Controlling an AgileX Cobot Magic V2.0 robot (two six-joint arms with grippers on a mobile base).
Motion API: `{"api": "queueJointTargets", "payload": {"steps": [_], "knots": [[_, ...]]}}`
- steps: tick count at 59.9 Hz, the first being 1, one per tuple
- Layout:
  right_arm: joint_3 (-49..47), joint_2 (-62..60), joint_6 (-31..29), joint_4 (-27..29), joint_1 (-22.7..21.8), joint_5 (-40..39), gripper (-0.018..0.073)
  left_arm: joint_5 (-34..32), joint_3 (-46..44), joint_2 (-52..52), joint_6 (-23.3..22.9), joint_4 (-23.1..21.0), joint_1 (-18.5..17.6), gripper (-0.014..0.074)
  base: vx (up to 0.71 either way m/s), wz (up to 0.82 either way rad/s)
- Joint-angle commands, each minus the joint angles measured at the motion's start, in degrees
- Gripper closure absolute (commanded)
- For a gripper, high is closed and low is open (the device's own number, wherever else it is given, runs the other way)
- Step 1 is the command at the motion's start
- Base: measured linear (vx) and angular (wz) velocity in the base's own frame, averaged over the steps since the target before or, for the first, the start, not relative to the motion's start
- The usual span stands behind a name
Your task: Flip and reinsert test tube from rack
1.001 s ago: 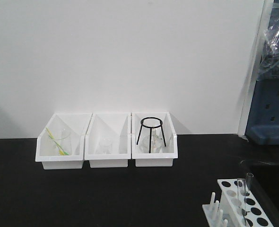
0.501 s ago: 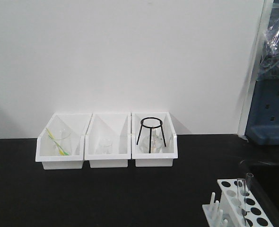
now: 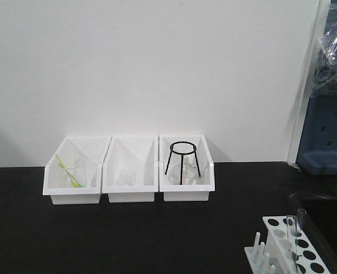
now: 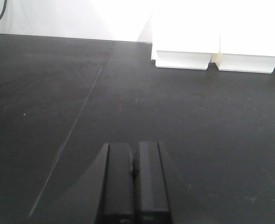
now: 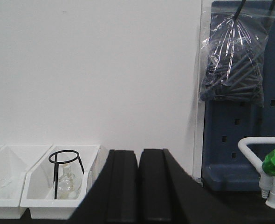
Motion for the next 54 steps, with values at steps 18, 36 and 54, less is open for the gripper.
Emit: {"api": "queueJointTargets", "payload": {"steps": [18,36,54], "knots": [[-2.23,3.93,-0.68,-2.78,-0.13,-9.35,-0.0103,-5.03,0.11,-0.17,-0.01,-0.21,-0.21,0.0603,0.0,0.0],[0.51,13.76,3.38,-3.15,-0.13,-11.69,-0.0118,-5.03,0.11,-0.17,-0.01,-0.21,-0.21,0.0603,0.0,0.0],[7.95,32.38,5.95,-4.2,-0.13,-35.45,0.0012,-5.03,0.11,-0.17,-0.01,-0.21,-0.21,0.0603,0.0,0.0]]}}
